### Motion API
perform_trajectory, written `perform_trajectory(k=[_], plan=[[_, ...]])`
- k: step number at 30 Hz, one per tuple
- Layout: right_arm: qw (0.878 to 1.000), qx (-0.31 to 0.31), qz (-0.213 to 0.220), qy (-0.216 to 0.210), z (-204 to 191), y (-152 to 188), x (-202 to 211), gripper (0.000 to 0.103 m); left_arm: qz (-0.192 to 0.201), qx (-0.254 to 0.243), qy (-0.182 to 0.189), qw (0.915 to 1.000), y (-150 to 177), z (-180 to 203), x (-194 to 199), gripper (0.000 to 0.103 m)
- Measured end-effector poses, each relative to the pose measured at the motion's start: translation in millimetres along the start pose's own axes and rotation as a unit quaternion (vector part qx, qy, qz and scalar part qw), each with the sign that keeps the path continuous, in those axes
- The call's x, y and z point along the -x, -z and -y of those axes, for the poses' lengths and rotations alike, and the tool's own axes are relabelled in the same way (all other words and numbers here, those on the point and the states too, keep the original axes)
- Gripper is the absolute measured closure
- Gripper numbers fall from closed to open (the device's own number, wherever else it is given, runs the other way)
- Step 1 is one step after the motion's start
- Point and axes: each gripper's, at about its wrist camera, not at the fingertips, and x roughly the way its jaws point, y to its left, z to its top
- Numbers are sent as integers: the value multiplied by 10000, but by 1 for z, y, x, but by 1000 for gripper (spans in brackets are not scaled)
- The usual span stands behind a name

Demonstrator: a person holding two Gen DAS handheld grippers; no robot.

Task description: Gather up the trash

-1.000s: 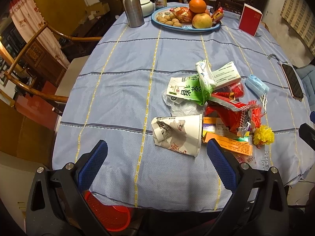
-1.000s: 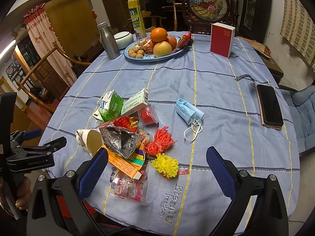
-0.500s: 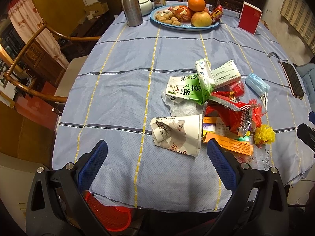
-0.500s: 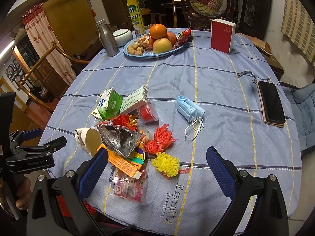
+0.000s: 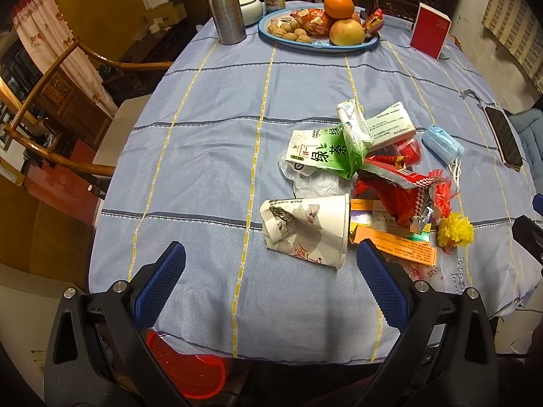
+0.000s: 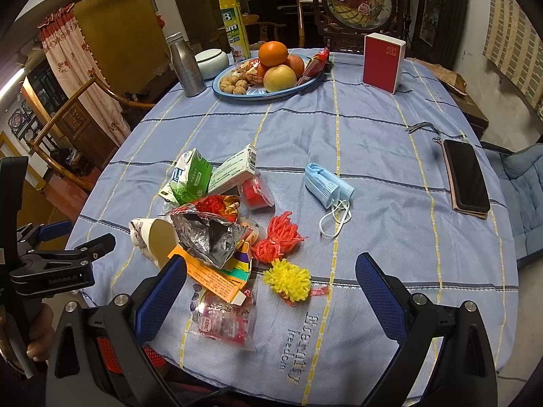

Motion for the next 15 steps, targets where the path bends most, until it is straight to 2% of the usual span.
perform_trajectory(k=[15], plan=[[10000,-48,34,51,3,7,11,6,-29,-19,64,10000,6,1,2,7]])
